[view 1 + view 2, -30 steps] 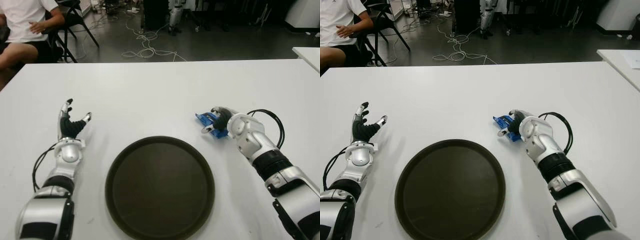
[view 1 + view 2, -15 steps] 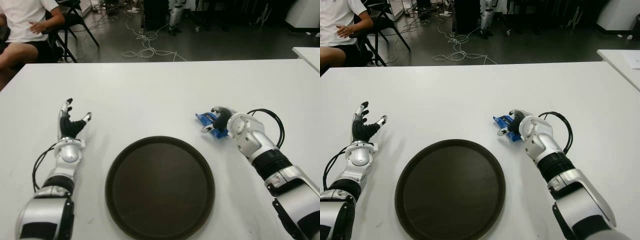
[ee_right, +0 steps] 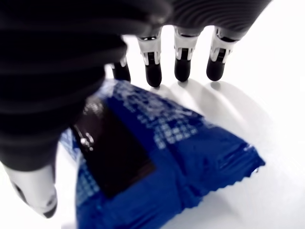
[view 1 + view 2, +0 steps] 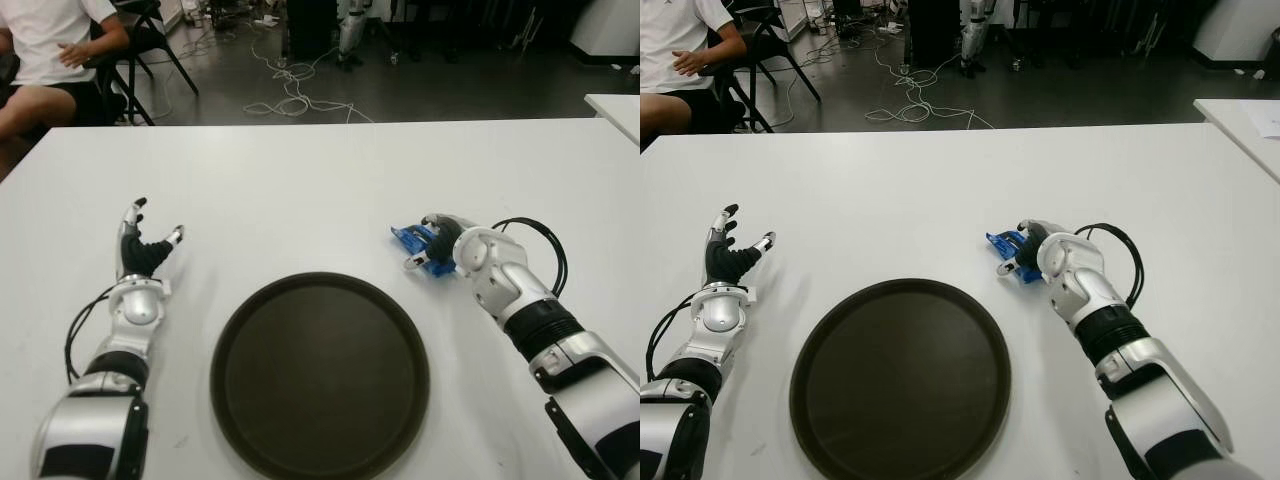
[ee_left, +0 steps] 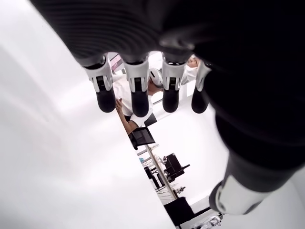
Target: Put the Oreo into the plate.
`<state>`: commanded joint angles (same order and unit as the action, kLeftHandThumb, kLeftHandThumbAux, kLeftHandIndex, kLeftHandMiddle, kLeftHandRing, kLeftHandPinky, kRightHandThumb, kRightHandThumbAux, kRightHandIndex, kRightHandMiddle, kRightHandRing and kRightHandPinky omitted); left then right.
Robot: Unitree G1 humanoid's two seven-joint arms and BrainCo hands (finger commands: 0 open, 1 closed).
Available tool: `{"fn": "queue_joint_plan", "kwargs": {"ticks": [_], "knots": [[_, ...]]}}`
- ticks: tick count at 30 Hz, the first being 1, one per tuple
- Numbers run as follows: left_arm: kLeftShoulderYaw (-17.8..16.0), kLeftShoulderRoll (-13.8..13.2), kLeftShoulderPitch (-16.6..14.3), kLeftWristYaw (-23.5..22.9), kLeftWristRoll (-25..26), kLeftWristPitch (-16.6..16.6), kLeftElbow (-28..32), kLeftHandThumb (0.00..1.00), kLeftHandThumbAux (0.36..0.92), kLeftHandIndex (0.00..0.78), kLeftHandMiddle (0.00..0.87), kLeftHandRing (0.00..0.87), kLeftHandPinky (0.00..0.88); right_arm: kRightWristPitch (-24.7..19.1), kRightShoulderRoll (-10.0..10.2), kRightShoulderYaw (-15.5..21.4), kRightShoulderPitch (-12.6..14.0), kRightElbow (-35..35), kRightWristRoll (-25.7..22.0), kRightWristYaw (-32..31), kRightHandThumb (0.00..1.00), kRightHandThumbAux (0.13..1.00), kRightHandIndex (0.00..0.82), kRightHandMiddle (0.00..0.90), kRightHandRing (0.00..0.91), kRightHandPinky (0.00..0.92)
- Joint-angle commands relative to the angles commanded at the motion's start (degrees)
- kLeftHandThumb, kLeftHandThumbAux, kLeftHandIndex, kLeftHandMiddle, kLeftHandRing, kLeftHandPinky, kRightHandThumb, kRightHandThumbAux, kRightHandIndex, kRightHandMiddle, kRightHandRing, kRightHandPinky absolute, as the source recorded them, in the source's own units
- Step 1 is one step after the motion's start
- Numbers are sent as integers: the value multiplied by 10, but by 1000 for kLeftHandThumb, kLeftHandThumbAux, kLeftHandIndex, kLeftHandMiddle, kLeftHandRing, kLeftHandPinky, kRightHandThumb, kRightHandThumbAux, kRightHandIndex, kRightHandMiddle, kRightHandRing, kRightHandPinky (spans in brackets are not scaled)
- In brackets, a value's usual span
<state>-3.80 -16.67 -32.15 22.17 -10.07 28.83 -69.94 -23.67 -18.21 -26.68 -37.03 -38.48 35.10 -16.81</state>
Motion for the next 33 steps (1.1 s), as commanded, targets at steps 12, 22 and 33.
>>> {"fn": "queue_joint_plan", "kwargs": {"ticks": [12, 22, 33], "knots": [[-1, 1, 0, 6, 0, 1, -1, 0, 779, 66, 100, 80, 64, 17, 17, 41, 14, 0, -19, 81, 0, 716, 189, 192, 164, 105], [-2, 1, 0, 5, 1, 6, -2, 0, 768, 78, 115, 93, 70, 38, 31, 79, 22, -2, -49, 139, 12, 859, 470, 557, 568, 568], [2, -2, 0, 7, -6, 9, -3, 0, 775, 73, 106, 87, 75, 75, 35, 101, 27, -11, -73, 171, 130, 896, 687, 784, 787, 766]]}}
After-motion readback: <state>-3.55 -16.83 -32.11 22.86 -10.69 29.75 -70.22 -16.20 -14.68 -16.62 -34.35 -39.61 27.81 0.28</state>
